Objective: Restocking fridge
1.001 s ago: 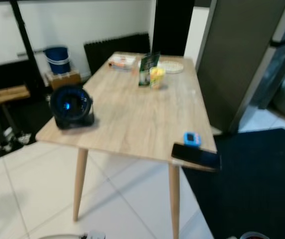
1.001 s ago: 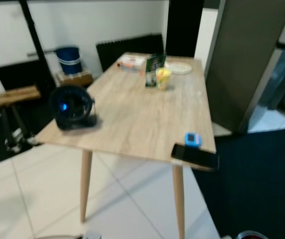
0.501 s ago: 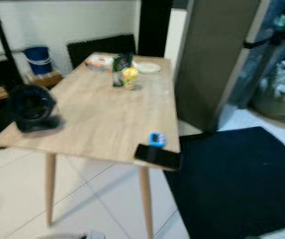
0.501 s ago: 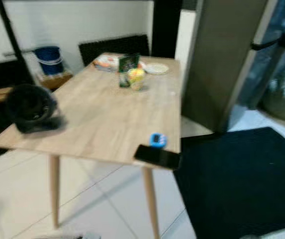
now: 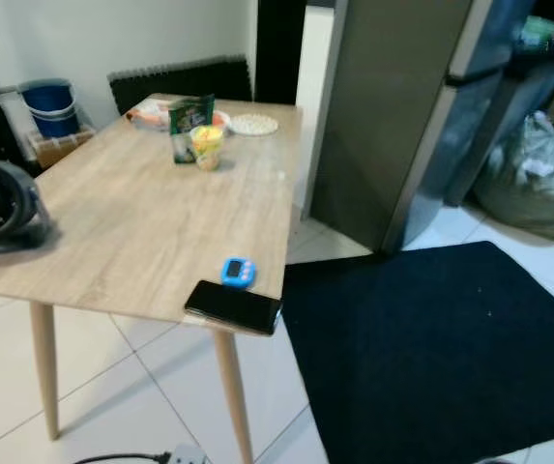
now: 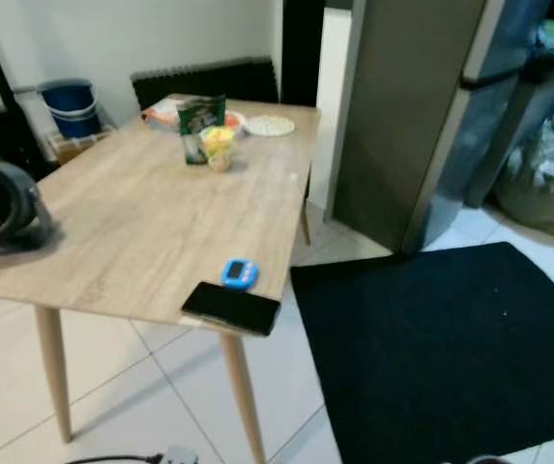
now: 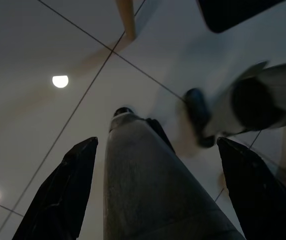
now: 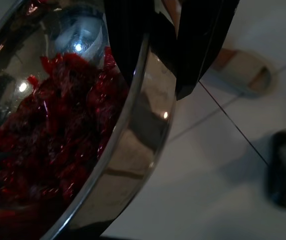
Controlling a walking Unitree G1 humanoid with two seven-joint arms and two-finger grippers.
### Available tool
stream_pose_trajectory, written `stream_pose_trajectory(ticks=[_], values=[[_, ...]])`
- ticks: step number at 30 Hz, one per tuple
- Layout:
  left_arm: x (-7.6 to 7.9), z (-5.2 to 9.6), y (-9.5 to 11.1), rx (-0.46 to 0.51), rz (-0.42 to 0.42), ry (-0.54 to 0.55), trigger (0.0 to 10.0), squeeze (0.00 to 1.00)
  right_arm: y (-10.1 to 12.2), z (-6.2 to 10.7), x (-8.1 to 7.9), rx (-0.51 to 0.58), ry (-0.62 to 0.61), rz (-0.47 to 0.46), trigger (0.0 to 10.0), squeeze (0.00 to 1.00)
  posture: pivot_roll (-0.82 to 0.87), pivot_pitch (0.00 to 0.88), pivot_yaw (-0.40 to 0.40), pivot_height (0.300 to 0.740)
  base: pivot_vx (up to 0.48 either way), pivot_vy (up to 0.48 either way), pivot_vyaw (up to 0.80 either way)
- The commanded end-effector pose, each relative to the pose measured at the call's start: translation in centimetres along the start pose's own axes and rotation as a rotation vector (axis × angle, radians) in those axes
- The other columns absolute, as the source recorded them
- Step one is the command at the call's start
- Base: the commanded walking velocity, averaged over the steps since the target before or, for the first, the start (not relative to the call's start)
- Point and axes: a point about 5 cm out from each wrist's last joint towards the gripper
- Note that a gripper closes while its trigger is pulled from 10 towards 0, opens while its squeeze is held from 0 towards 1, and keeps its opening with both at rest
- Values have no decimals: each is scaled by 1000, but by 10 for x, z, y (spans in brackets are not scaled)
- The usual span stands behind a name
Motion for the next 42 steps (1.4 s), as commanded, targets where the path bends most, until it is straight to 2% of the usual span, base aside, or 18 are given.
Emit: stream_pose_trajectory(ticks=[1,11,18,21,38,42], values=[[6,1,-15,-63,5,-20,10000,0,7,0,4,25,-12,-8,10000,0,-49,0,-16,740,0,-454,0],[6,1,-14,-60,-2,-20,10000,0,6,0,2,23,23,-3,10000,0,-51,0,-16,740,0,-455,0],[6,1,-13,-59,2,-14,10000,0,4,0,0,18,37,-11,10000,0,-52,0,-19,740,0,-411,757],[6,1,-13,-58,6,-7,10000,0,3,0,1,13,34,-16,10000,0,-52,0,-19,740,0,0,644],[5,1,-12,-41,37,16,10000,0,-5,0,-4,-24,47,-60,10000,0,-53,0,-20,740,0,0,0],[4,0,-11,-39,39,18,10000,0,-6,0,-5,-28,46,-65,10000,0,-53,0,-19,740,0,0,-788]])
Point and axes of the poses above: a point about 5 cm out from each wrist's last joint towards the gripper, its own z axis pointing back from the gripper into the wrist, its own y axis along the axis of the wrist's last joint, x = y × z, and after that the axes turned 6 degrees about -z, right-handed
